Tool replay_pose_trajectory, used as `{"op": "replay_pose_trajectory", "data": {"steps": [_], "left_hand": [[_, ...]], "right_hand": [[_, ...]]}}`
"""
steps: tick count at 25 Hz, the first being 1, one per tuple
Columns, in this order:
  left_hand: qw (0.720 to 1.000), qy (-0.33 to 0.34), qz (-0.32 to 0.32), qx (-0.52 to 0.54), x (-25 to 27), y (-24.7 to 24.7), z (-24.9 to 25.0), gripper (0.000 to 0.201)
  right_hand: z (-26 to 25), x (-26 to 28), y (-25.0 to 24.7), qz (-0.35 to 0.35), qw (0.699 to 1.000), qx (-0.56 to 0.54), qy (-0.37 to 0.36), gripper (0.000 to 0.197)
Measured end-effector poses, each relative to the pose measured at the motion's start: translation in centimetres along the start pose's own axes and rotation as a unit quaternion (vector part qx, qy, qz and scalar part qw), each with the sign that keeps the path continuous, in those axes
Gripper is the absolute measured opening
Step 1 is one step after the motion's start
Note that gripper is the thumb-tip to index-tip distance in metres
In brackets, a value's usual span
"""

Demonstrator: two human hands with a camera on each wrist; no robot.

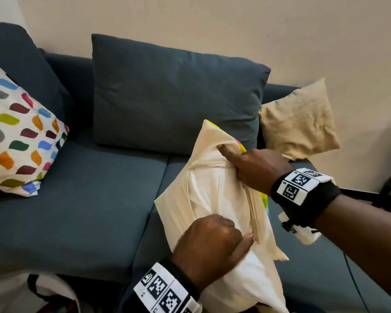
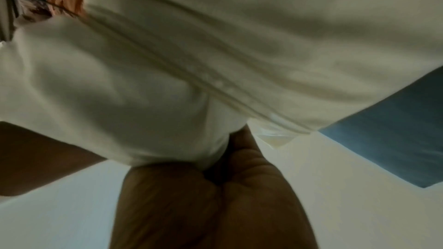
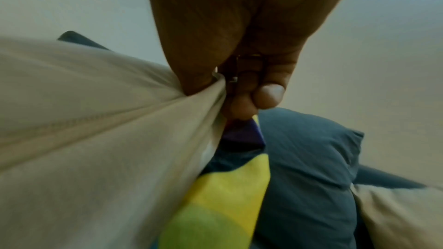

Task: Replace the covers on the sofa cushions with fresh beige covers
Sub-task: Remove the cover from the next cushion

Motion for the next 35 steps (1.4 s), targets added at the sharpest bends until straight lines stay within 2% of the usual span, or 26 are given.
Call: {"op": "replay_pose_trajectory", "data": {"steps": [3, 5, 6, 7, 8, 10, 11, 12, 13, 14, 15, 18, 20, 22, 26, 29, 31, 34, 35], "left_hand": [[0.995, 0.062, -0.072, 0.036, 2.2, 0.0, 0.4, 0.055], [0.99, 0.078, -0.105, 0.048, 3.2, -0.2, 0.1, 0.055], [0.992, 0.058, -0.096, 0.056, 3.2, -0.8, -0.5, 0.054], [0.995, 0.01, -0.062, 0.072, 2.9, -1.6, -1.7, 0.053], [0.993, -0.063, -0.004, 0.102, 2.4, -3.0, -3.5, 0.049], [0.956, -0.232, 0.108, 0.144, 2.0, -5.4, -7.1, 0.037], [0.939, -0.304, 0.107, 0.118, 1.7, -5.6, -8.3, 0.059], [0.929, -0.357, 0.06, 0.082, 1.1, -5.0, -9.4, 0.088], [0.922, -0.384, 0.006, 0.048, 0.4, -4.1, -9.8, 0.103], [0.92, -0.391, -0.027, 0.02, -0.5, -3.5, -10.0, 0.104], [0.923, -0.383, -0.038, 0.004, -1.5, -3.1, -10.0, 0.093], [0.949, -0.314, -0.024, 0.001, -4.7, -2.6, -10.1, 0.037], [0.956, -0.289, -0.011, 0.04, -6.2, -2.5, -10.4, 0.019], [0.964, -0.254, -0.003, 0.082, -7.5, -2.4, -9.9, 0.013], [0.965, -0.182, -0.009, 0.191, -9.3, -2.3, -8.6, 0.015], [0.956, -0.15, -0.026, 0.25, -9.9, -2.5, -7.5, 0.016], [0.956, -0.116, -0.03, 0.266, -10.3, -2.9, -6.3, 0.014], [0.955, -0.08, -0.035, 0.283, -11.4, -3.5, -4.7, 0.015], [0.955, -0.077, -0.034, 0.285, -11.8, -3.5, -4.7, 0.016]], "right_hand": [[1.4, -1.1, 1.0, -0.017, 0.993, -0.111, 0.031, 0.066], [0.2, -1.8, 2.3, -0.044, 0.978, -0.203, 0.005, 0.046], [-0.5, -2.2, 2.8, -0.048, 0.965, -0.257, -0.004, 0.03], [-1.1, -2.5, 3.0, -0.054, 0.947, -0.317, 0.001, 0.02], [-1.5, -2.9, 3.2, -0.056, 0.924, -0.378, 0.015, 0.02], [-1.8, -3.5, 3.6, -0.05, 0.894, -0.442, 0.047, 0.026], [-2.1, -3.7, 3.5, -0.048, 0.89, -0.45, 0.049, 0.028], [-2.6, -4.0, 3.4, -0.046, 0.89, -0.451, 0.042, 0.03], [-2.9, -4.1, 3.1, -0.04, 0.893, -0.446, 0.031, 0.033], [-2.8, -4.3, 2.7, -0.024, 0.897, -0.441, 0.026, 0.035], [-2.3, -4.4, 2.0, -0.002, 0.901, -0.432, 0.031, 0.037], [0.9, -4.4, 1.4, 0.06, 0.92, -0.381, 0.069, 0.027], [2.3, -4.0, 1.4, 0.081, 0.905, -0.411, 0.072, 0.018], [3.3, -3.3, 1.1, 0.1, 0.892, -0.435, 0.065, 0.027], [6.3, -2.4, 1.6, 0.078, 0.918, -0.372, 0.112, 0.014], [7.7, -1.9, 2.6, 0.066, 0.921, -0.359, 0.133, 0.013], [8.6, -1.2, 3.4, 0.063, 0.906, -0.39, 0.153, 0.019], [9.7, 0.4, 6.0, -0.013, 0.873, -0.447, 0.195, 0.018], [9.8, 0.8, 6.5, -0.03, 0.872, -0.448, 0.195, 0.018]]}}
Point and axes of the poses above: each hand's wrist, its own x-axis away from the middle knuckle, its own y-axis out of the palm, z = x × y, the point moved 10 cm from there along -x, towards the middle knuckle, and after that the axes turned 7 degrees about x, right-handed, at the moved point
